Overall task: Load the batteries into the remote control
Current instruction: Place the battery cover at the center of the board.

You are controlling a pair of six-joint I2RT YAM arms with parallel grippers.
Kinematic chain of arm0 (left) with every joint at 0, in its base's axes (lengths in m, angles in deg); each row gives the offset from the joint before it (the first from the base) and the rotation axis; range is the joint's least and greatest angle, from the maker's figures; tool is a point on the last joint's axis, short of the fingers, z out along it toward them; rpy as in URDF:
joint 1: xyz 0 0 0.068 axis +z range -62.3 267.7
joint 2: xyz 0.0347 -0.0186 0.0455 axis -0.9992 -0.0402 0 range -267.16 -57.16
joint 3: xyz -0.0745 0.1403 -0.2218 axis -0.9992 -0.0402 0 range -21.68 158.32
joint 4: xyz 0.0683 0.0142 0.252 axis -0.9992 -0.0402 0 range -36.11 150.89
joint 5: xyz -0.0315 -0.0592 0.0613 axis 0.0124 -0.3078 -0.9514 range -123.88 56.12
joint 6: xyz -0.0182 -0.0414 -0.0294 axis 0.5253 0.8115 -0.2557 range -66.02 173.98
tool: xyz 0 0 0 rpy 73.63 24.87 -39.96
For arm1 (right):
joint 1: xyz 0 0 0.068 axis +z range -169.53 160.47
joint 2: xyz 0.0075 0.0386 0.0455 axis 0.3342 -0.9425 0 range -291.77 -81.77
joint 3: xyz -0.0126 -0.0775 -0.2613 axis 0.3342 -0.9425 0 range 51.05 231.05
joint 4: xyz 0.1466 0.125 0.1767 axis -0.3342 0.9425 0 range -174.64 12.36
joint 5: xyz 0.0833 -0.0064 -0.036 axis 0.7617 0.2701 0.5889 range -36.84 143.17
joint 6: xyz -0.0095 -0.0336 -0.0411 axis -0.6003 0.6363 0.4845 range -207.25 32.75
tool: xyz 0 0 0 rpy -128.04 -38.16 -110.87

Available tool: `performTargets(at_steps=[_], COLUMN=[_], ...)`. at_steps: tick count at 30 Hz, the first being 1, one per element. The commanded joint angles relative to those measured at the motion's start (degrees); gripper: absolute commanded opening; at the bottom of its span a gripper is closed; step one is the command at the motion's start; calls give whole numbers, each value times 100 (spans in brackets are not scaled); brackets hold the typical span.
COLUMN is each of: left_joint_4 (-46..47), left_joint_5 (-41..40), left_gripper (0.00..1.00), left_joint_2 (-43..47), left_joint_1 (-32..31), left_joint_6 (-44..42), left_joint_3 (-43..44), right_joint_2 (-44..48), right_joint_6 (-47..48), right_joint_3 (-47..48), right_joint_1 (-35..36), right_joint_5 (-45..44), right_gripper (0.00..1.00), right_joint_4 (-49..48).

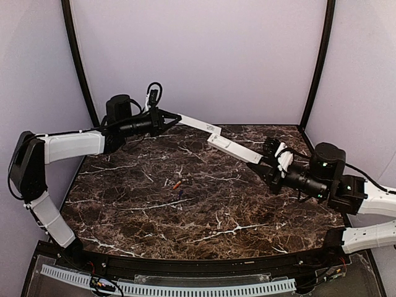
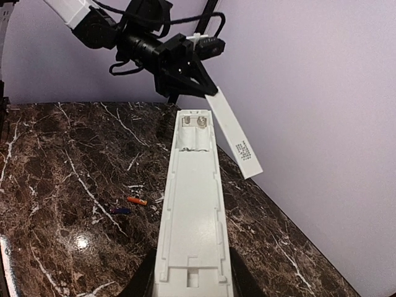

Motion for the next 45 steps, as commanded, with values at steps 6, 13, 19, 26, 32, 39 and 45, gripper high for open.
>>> performTargets(at_steps=[6, 13, 19, 26, 32, 39, 45], left_joint_4=[-306, -81, -314, -481, -791, -645, 674], left_joint_5=[-321, -243, -378, -376, -356, -206, 783], left_gripper=[0, 0, 2, 35, 70, 98, 99], left_joint_2=[-1393, -2449, -2946, -3048, -2722, -1950, -816], left_joint_1=[-438, -513, -521, -473, -313, -97, 39], left_joint_6=[-367, -118, -234, -391, -678, -1061, -353], left_joint_3=[292, 717, 1078, 1126, 1172, 784, -108], right_joint_2=[200, 183, 131, 94, 74, 43, -217], right_joint_6=[-107, -127, -129, -144, -134, -45, 241], right_joint_3=[-55, -64, -59, -60, -27, 74, 303], right_joint_1=[16, 17, 12, 17, 14, 11, 15], right_joint_5=[22, 72, 101, 197, 343, 751, 1603], right_gripper=[0, 0, 0, 0, 0, 0, 0], right_joint_4=[-78, -88, -90, -81, 18, 221, 576])
